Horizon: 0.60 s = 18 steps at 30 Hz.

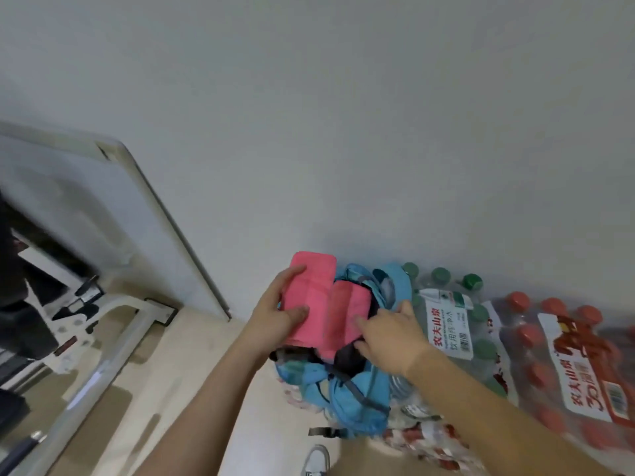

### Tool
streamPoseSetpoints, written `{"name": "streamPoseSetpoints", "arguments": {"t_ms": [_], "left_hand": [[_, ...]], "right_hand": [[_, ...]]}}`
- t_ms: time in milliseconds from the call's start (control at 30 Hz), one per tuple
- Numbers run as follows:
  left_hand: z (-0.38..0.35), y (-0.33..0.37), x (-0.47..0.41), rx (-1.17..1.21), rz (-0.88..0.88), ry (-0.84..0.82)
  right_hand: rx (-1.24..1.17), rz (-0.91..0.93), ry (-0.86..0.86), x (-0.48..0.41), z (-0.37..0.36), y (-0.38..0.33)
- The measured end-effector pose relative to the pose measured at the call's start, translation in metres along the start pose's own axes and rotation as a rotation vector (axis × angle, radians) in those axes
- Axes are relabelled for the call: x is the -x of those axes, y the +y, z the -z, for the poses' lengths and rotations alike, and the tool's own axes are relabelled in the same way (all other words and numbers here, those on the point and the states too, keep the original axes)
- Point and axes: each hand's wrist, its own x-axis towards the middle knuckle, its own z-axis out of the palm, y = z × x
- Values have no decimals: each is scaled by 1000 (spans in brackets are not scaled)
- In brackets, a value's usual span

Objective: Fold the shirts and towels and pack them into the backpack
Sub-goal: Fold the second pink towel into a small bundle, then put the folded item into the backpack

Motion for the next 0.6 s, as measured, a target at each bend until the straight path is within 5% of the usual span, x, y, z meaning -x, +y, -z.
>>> {"name": "streamPoseSetpoints", "arguments": {"t_ms": [167,333,600], "left_hand": [[-43,-44,-36,155,208,-212],[-54,-63,-40,-324,-8,-242],[-46,-68,-39,-577,-70,-442]], "right_hand": [[-47,-44,88,6,-15,7],[-12,-148,121,7,-13,14],[-3,-289,72,-15,-17,15]]}}
